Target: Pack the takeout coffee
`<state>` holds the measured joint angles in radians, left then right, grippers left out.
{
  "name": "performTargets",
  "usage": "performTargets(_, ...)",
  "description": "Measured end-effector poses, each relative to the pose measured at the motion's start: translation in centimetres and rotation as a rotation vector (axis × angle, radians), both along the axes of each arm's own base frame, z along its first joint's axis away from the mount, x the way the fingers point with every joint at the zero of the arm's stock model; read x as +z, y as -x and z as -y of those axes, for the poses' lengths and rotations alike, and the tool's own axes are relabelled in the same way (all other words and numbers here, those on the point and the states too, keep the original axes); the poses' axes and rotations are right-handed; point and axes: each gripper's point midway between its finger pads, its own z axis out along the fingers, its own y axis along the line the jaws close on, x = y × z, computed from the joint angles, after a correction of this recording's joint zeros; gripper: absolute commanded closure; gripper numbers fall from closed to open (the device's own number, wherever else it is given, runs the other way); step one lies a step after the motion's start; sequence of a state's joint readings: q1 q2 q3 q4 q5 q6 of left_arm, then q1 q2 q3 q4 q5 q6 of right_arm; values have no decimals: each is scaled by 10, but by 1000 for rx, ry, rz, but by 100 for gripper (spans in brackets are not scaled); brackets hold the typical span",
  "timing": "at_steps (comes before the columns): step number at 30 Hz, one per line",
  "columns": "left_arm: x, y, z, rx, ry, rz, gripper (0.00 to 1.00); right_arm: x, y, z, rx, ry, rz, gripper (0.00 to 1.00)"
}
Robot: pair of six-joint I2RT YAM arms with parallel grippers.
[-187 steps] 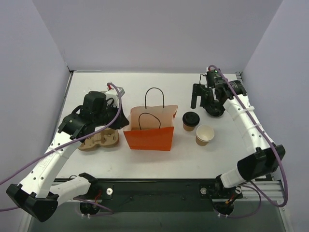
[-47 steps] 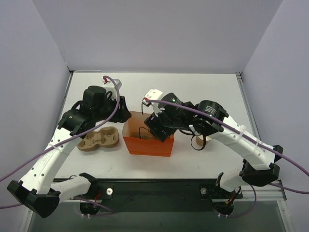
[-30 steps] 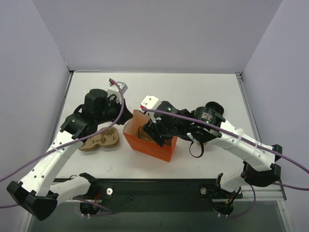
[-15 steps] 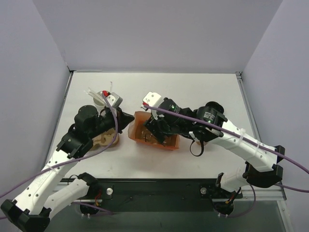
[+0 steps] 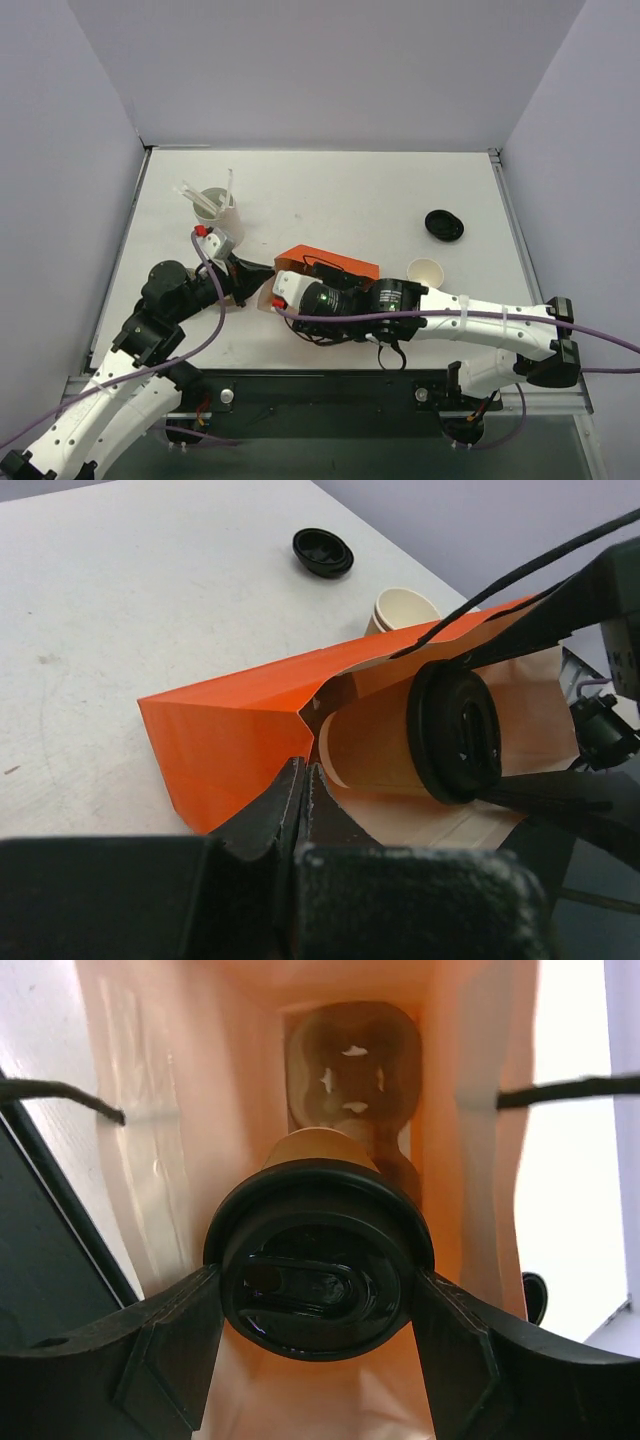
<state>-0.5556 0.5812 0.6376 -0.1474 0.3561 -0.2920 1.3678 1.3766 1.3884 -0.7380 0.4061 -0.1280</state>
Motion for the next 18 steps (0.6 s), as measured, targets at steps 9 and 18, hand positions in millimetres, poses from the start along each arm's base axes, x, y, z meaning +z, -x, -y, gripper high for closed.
performTargets(9, 4, 29, -4, -52, 83, -1, 100, -5, 2, -4, 28, 34, 89, 59)
performTargets(18, 2, 44, -10, -63, 103, -30, 100, -3, -7, -8, 72, 84, 155, 59)
